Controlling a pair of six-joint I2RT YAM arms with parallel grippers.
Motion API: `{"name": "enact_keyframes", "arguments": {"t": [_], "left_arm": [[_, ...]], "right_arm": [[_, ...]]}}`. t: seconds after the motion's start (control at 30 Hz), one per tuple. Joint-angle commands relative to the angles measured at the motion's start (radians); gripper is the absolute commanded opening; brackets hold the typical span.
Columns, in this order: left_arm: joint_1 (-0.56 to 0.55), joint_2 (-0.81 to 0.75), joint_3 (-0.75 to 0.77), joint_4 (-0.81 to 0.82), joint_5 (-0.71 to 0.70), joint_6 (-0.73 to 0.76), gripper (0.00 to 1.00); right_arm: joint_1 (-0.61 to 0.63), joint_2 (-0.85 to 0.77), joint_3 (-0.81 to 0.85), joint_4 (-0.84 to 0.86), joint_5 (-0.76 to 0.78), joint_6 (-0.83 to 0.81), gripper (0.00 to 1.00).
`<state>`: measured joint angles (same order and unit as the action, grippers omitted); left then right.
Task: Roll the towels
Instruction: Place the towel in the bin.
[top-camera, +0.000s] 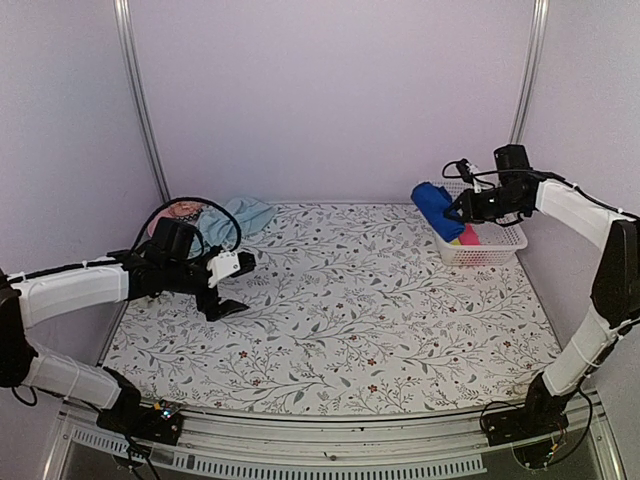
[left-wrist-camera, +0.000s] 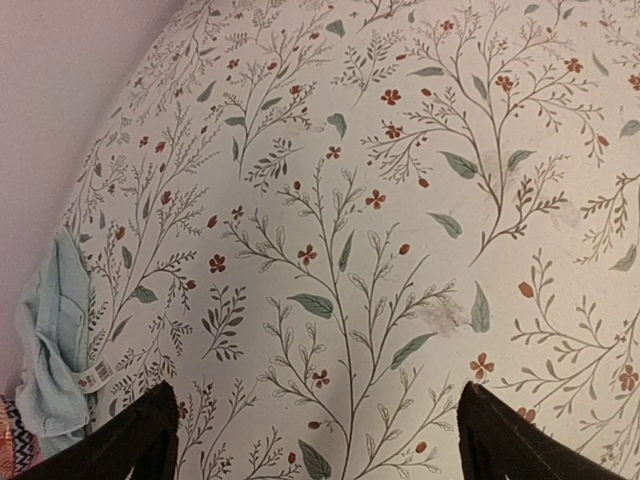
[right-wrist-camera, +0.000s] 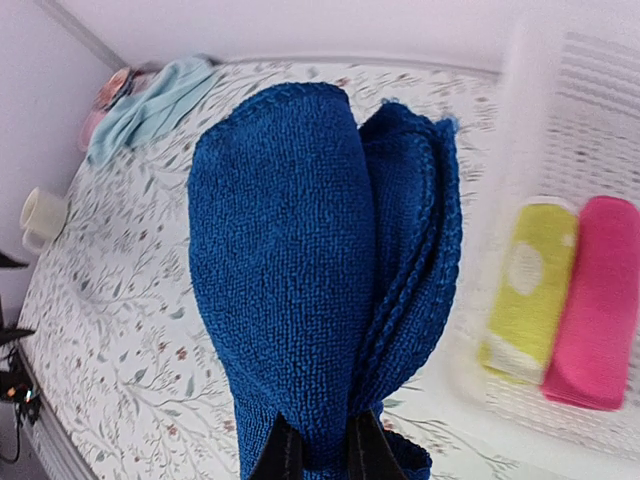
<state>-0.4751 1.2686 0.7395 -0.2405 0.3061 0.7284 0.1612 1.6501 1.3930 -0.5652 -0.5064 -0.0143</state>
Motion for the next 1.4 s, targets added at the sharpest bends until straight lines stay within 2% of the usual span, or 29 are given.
{"name": "enact_keyframes", "arguments": {"t": [0.0,0.2,0.5,0.9,1.13,1.37], "left_arm": [[0.013,-0.066,-0.059,-0.036,0.011,-0.040,0.97],[0.014,-0.085,-0.078,-0.033,0.021,-0.060,0.97],[0.015,-0.063,-0.104,0.001,0.012,-0.061,0.97],[0.015,-0.042,-0.111,0.016,0.004,-0.063,0.97],[0.015,-0.039,-0.115,0.018,0.003,-0.061,0.97],[0.014,-0.035,-0.117,0.021,0.008,-0.060,0.97]], "right_arm": [[-0.128,-0.059,-0.023,0.040,0.100,0.038,0.02],[-0.222,0.002,0.042,0.043,0.187,0.044,0.02],[-0.310,0.171,0.132,0.041,0.234,0.062,0.02],[-0.336,0.317,0.222,0.003,0.261,0.072,0.02],[-0.342,0.378,0.257,-0.036,0.263,0.064,0.03],[-0.374,0.447,0.294,-0.077,0.148,0.076,0.05]]}}
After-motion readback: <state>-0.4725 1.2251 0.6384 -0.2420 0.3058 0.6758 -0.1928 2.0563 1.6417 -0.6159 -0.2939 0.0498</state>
